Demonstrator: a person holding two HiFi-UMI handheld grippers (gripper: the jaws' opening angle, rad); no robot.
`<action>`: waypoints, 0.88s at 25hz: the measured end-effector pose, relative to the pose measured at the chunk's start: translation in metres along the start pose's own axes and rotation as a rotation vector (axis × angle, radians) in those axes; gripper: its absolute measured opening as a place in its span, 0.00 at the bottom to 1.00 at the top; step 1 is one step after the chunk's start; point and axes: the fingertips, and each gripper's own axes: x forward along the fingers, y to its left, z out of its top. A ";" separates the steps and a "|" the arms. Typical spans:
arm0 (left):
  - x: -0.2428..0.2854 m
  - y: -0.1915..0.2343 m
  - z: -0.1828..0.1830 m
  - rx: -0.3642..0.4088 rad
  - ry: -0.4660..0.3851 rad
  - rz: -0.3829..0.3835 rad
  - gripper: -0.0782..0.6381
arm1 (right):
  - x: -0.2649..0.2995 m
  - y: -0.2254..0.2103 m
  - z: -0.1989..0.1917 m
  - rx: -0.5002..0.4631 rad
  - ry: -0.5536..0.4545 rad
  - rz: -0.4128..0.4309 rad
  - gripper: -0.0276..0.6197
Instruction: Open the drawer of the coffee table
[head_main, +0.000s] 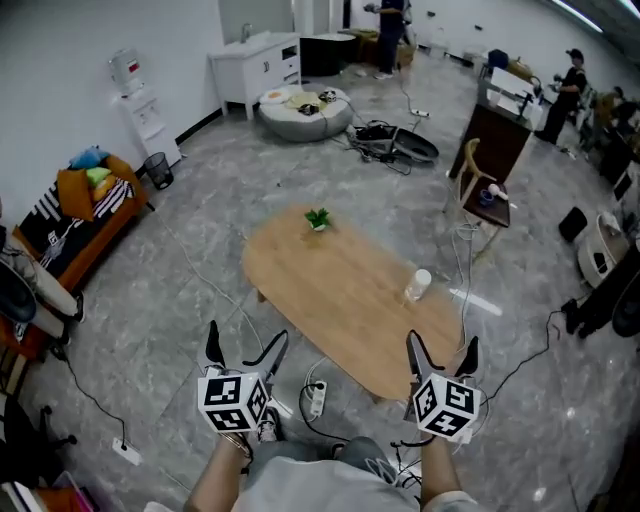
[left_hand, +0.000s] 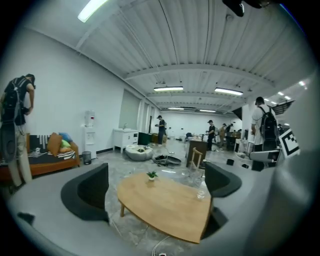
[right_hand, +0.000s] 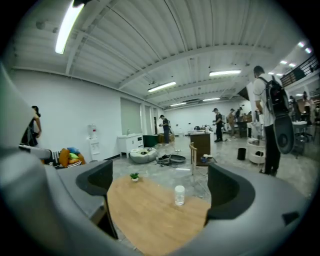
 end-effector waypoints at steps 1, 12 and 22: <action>0.018 -0.002 0.002 0.013 0.006 -0.055 0.91 | -0.003 -0.005 -0.002 0.016 -0.007 -0.056 0.95; 0.129 -0.028 0.020 0.136 0.063 -0.498 0.91 | -0.050 0.011 -0.017 0.146 -0.050 -0.452 0.95; 0.130 -0.078 -0.035 0.199 0.170 -0.696 0.91 | -0.099 0.009 -0.076 0.223 0.010 -0.587 0.95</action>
